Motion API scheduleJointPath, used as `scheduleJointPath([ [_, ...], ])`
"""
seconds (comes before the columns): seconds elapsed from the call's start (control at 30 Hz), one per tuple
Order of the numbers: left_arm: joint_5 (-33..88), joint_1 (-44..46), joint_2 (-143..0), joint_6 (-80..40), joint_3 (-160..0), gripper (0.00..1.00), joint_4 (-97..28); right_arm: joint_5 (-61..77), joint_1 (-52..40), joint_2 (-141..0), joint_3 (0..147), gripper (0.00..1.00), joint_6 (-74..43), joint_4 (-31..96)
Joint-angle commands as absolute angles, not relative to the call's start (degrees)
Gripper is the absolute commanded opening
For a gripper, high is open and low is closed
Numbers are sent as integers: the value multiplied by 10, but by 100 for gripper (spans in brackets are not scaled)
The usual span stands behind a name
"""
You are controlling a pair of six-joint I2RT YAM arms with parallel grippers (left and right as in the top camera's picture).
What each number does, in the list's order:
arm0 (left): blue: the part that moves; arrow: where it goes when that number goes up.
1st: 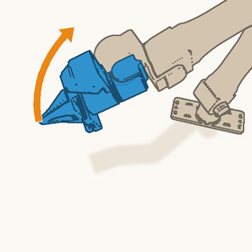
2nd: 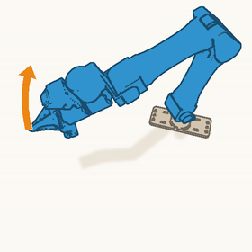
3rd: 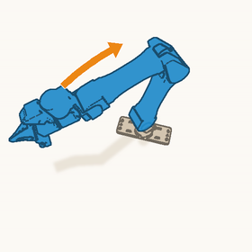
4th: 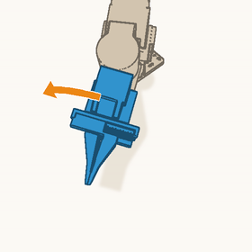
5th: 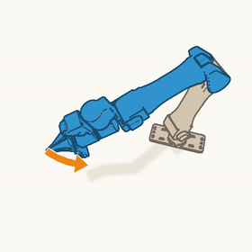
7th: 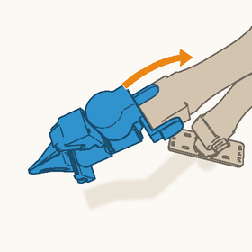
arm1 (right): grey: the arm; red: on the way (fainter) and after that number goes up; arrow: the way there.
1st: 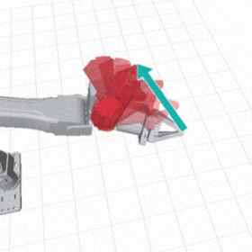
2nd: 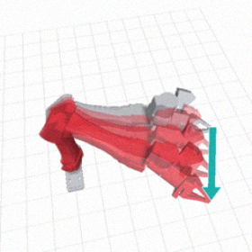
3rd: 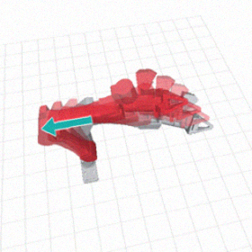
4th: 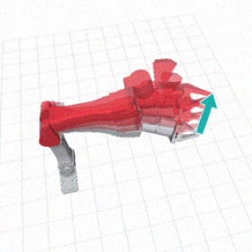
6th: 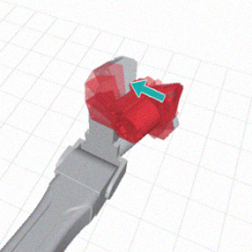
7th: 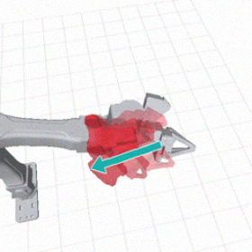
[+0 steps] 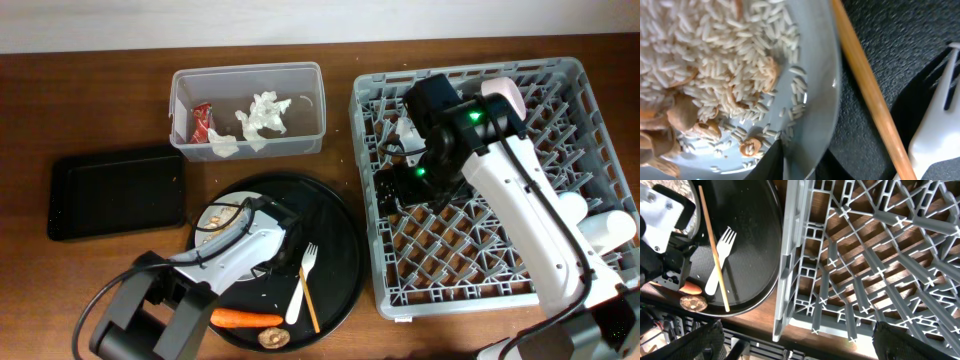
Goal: Sort waste into correct bins and load items into the dishwasher rack
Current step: 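Tip the plate over the black tray to dump the rice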
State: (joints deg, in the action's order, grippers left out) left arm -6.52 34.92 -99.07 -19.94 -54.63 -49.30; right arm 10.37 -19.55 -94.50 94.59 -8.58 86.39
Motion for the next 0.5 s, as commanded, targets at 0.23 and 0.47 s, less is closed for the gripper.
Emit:
scheduleJointPath([
  [0.23, -145, 348, -1001, -197, -595, 1, -524, 83, -119, -943, 945, 98, -79, 879],
  [0.47, -175, 348, -1001, -196, -774, 1, -697, 78, -55, -943, 945, 98, -72, 886],
])
